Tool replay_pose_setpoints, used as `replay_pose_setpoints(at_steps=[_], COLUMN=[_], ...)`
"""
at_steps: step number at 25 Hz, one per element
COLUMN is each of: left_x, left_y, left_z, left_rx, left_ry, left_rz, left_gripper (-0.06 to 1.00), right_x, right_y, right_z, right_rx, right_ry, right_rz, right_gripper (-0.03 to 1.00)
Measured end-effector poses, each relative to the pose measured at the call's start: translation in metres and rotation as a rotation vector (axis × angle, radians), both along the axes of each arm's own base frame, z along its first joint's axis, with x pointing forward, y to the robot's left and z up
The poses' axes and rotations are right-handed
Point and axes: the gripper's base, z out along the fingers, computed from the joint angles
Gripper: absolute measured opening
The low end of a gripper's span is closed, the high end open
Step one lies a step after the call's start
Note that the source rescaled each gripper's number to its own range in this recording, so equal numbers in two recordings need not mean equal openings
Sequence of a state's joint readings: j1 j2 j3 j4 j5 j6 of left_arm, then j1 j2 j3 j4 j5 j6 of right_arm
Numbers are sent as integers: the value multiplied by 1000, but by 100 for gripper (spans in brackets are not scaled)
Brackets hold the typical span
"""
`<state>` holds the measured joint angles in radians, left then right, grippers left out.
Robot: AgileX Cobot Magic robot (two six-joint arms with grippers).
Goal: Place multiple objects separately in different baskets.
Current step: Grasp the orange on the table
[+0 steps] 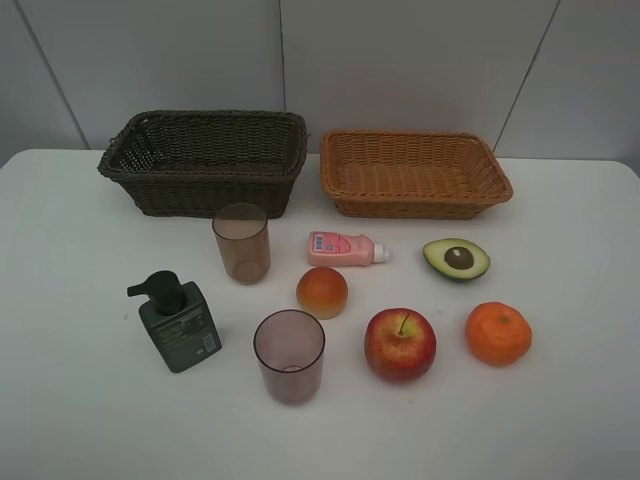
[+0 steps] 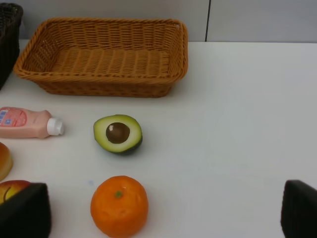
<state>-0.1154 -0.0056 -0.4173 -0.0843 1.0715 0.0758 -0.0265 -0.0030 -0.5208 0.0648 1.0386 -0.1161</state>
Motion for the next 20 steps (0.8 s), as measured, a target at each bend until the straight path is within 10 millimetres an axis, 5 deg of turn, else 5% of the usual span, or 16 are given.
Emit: replay_pose_setpoints(at_steps=[16,20], left_x=[0,0], left_y=[0,0], left_z=[0,0], left_rx=[0,0], left_ry=[0,0], left_rz=[0,0], left_gripper=[93,93], right_x=[1,14], right_y=[0,-1], right_z=[0,4], right_rx=[-1,-5], right_ry=[3,79], right_rz=[-1,-5], right_gripper=[93,93])
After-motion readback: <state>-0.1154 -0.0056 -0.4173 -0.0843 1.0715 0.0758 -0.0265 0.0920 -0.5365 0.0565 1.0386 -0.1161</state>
